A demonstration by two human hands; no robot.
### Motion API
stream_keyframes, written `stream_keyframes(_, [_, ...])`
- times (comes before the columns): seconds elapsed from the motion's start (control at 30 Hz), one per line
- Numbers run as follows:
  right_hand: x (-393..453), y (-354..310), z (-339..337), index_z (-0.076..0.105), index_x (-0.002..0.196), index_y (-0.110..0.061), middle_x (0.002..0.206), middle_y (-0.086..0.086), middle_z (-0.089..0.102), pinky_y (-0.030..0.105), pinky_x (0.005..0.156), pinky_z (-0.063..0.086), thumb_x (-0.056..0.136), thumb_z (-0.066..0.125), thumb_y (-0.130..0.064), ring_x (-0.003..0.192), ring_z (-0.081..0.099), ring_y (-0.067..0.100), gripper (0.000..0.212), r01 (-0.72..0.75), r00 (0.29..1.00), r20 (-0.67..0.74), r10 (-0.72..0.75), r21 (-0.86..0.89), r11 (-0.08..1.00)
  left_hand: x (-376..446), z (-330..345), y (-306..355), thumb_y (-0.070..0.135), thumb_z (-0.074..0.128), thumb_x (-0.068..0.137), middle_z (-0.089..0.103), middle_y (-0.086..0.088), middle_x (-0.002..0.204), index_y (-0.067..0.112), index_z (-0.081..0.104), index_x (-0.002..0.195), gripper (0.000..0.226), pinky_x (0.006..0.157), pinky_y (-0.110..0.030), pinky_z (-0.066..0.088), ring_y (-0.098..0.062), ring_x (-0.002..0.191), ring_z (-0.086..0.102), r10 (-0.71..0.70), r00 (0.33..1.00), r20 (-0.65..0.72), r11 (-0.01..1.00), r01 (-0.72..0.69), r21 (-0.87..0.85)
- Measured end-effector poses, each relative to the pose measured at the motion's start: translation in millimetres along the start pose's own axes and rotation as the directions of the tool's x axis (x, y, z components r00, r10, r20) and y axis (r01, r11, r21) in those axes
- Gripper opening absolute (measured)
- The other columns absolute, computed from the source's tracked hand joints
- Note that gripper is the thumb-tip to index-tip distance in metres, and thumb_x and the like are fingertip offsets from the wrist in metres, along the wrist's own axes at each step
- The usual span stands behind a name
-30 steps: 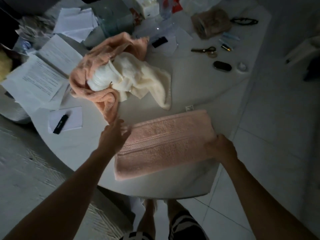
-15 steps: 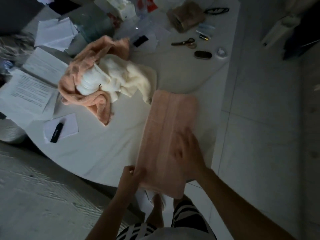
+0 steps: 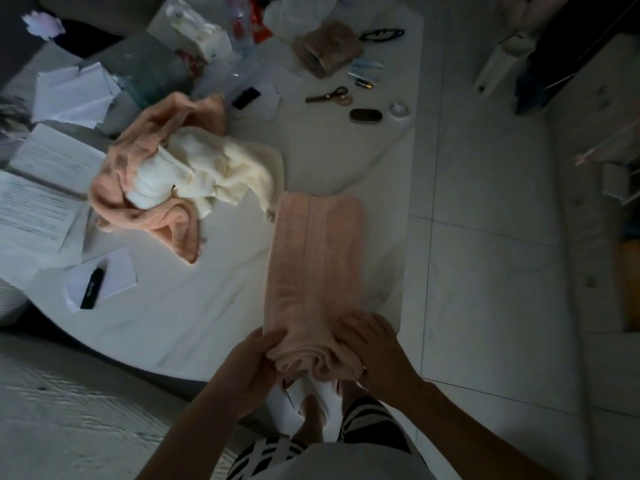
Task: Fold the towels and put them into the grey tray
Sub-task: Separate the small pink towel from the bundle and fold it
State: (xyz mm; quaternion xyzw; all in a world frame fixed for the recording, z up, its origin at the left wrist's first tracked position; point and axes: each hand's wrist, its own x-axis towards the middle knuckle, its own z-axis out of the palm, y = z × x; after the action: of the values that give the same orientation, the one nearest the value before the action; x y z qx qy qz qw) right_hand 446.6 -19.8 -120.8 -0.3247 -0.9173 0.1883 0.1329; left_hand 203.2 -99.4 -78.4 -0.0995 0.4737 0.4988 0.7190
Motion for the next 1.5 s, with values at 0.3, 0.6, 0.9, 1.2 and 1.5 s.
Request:
stream_keyframes(0.3, [11.0, -6.0, -29.4, 0.055, 0.129, -0.035, 0.120, -0.019, 0.066, 0.019, 0.091, 0.051, 0.094, 0.062, -0.031, 0.108, 0.062, -0.006, 0.036, -0.316, 0.947, 0.226, 0.227, 0.534, 0.785, -23.3, -24.5, 21.7, -0.003, 0.058, 0.085, 0.064, -0.001, 0.131, 0.030, 0.061, 0.128, 0.055, 0.086, -0.032, 0.057, -0.025, 0.117, 0.064, 0.323, 0.880, 0.348, 0.576, -0.474, 0.666])
stream_keyframes(0.6, [23.6, 17.5, -59.3, 0.047, 0.124, -0.047, 0.110, -0.022, 0.068, 0.024, 0.076, 0.056, 0.094, 0.046, -0.059, 0.095, 0.067, 0.000, 0.033, -0.405, 0.914, 0.255, 0.316, 0.628, 0.664, -11.2, 13.1, 31.7, 0.058, 0.060, 0.082, 0.068, 0.022, 0.086, 0.043, 0.060, 0.105, 0.027, 0.060, -0.010, 0.049, 0.001, 0.074, 0.067, 0.544, 0.770, 0.333, 0.042, -0.421, 0.906])
stream_keyframes(0.9, [101.5, 97.2, -57.4, 0.058, 0.115, -0.028, 0.128, -0.006, 0.047, 0.037, 0.079, 0.052, 0.091, 0.055, -0.041, 0.098, 0.058, 0.014, 0.027, -0.448, 0.878, 0.274, 0.393, 0.184, 0.875, 105.8, 80.5, 67.0, 0.033, 0.047, 0.102, 0.074, 0.006, 0.103, 0.041, 0.059, 0.121, 0.024, 0.080, -0.032, 0.054, -0.016, 0.090, 0.069, 0.656, 0.690, 0.306, -0.124, -0.302, 0.945])
stream_keyframes(1.2, [139.4, 126.9, -54.1, 0.063, 0.089, -0.019, 0.094, -0.008, 0.058, 0.019, 0.069, 0.050, 0.091, 0.063, -0.018, 0.079, 0.057, 0.002, 0.002, -0.474, 0.834, -0.079, 0.546, 0.405, 0.782, 129.2, 96.0, 77.3, 0.039, 0.043, 0.100, 0.063, 0.031, 0.099, 0.044, 0.055, 0.107, 0.015, 0.070, -0.017, 0.044, 0.009, 0.093, 0.059, 0.820, 0.548, 0.161, 0.038, -0.335, 0.942])
stream_keyframes(1.5, [154.0, 133.2, -39.3, 0.060, 0.095, -0.020, 0.092, -0.006, 0.061, 0.025, 0.075, 0.050, 0.095, 0.055, -0.014, 0.082, 0.057, 0.010, 0.008, -0.700, 0.618, -0.006, 0.786, 0.451, 0.554, 173.1, 109.8, 85.2, 0.039, 0.050, 0.100, 0.069, 0.005, 0.093, 0.030, 0.059, 0.109, 0.015, 0.070, -0.028, 0.043, -0.014, 0.085, 0.064, 0.790, 0.613, 0.035, 0.072, -0.149, 0.986])
